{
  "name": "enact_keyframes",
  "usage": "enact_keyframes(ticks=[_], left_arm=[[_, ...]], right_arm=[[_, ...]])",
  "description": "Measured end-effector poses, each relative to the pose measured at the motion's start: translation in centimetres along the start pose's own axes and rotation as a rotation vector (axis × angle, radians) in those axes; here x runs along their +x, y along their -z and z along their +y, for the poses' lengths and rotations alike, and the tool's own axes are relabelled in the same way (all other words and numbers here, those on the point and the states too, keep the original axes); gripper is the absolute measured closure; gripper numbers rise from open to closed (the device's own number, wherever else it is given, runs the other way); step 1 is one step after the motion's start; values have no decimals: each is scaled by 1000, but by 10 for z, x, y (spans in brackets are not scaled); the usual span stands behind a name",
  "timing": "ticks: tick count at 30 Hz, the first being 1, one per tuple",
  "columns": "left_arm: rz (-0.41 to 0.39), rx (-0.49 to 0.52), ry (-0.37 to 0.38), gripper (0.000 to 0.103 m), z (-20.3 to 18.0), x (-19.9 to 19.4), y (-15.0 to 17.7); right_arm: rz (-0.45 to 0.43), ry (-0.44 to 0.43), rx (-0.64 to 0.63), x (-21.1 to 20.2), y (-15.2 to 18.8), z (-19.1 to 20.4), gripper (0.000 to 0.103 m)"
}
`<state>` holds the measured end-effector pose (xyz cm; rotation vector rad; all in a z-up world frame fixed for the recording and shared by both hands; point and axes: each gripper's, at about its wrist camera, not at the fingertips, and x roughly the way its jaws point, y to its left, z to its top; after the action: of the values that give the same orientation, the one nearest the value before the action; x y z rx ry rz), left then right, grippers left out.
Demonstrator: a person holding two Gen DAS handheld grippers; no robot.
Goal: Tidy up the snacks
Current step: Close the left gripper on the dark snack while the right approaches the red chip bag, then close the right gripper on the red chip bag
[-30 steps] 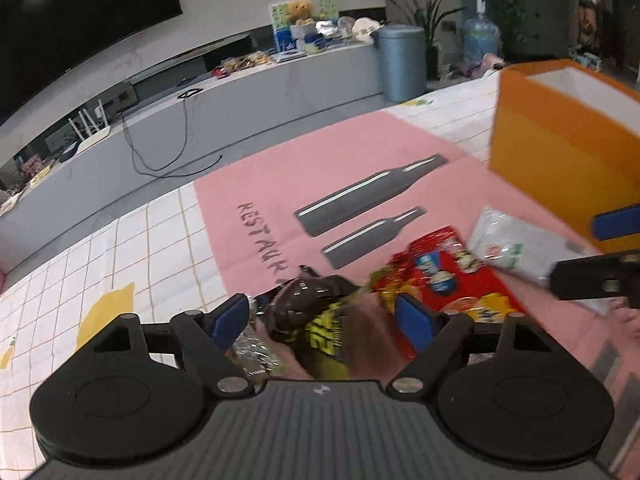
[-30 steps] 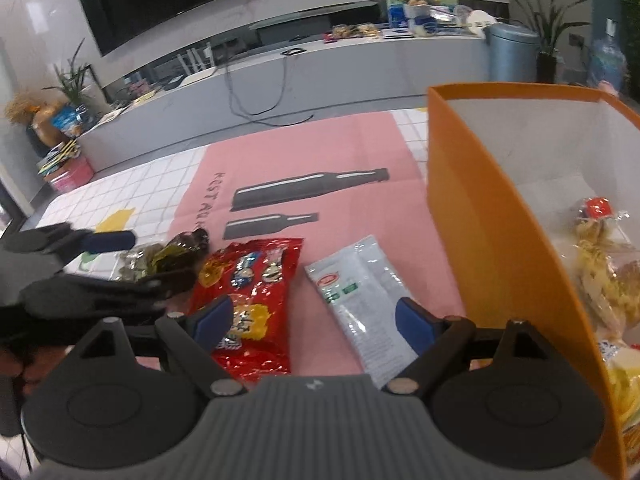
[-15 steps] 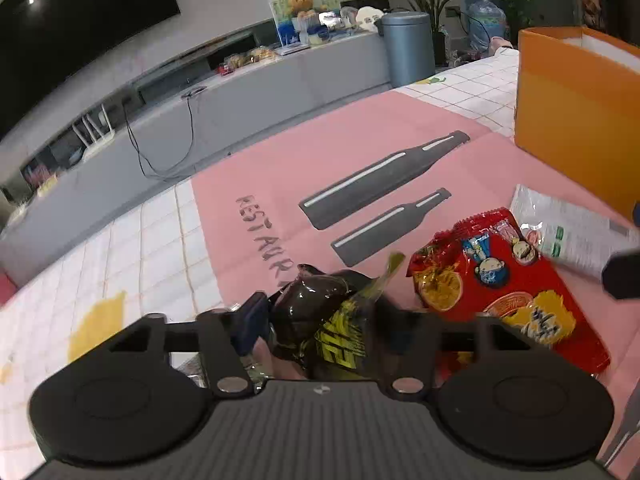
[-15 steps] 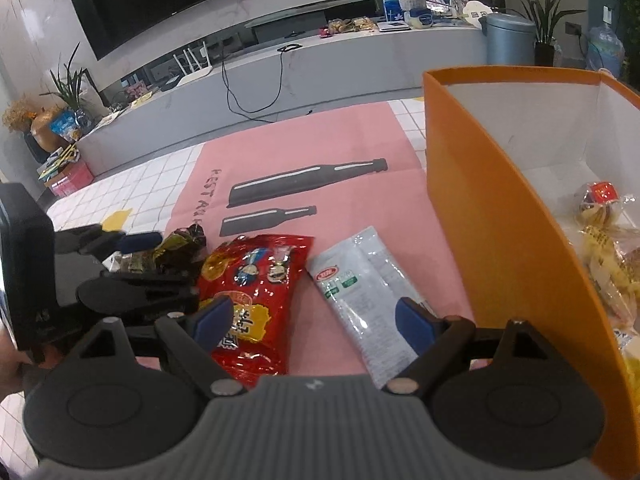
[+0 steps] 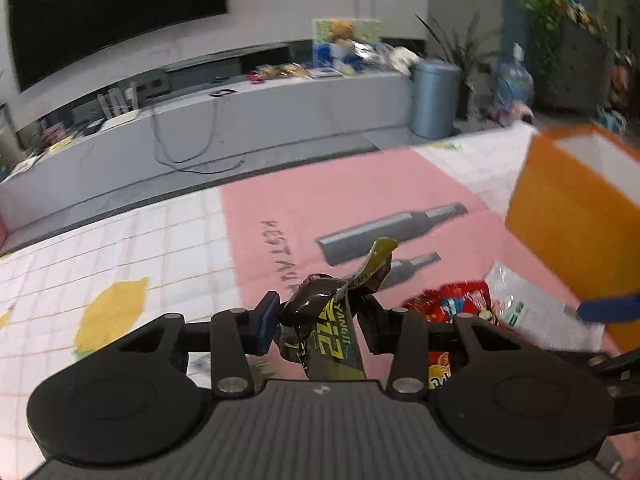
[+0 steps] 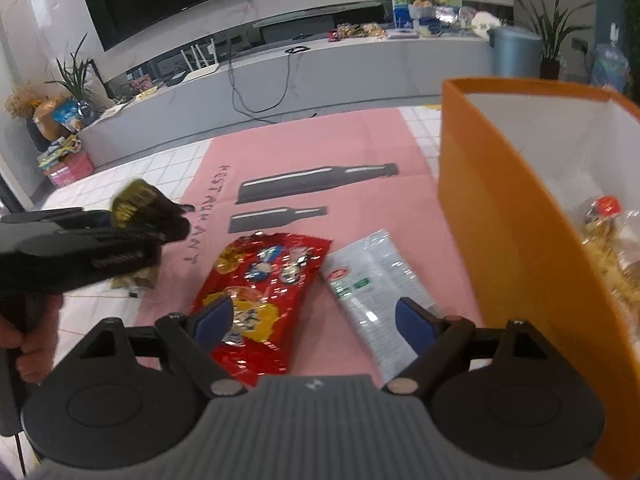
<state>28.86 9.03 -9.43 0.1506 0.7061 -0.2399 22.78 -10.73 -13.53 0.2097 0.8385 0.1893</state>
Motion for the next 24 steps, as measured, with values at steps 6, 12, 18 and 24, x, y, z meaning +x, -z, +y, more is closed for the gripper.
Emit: enact_keyframes(ticks=[6, 12, 18, 24], left_arm=[[24, -307, 69, 57, 54, -22, -8], [35, -406, 79, 59, 80, -24, -5], [24, -405, 79, 60, 89, -33, 0], [26, -423, 104, 60, 94, -38, 3]], right_arm=[[-17, -18, 89, 13, -3, 6, 7], [6, 29, 103, 39, 6, 33, 6], [-107, 160, 56, 50, 22, 59, 5], [-99, 179, 50, 66, 28, 73, 3]])
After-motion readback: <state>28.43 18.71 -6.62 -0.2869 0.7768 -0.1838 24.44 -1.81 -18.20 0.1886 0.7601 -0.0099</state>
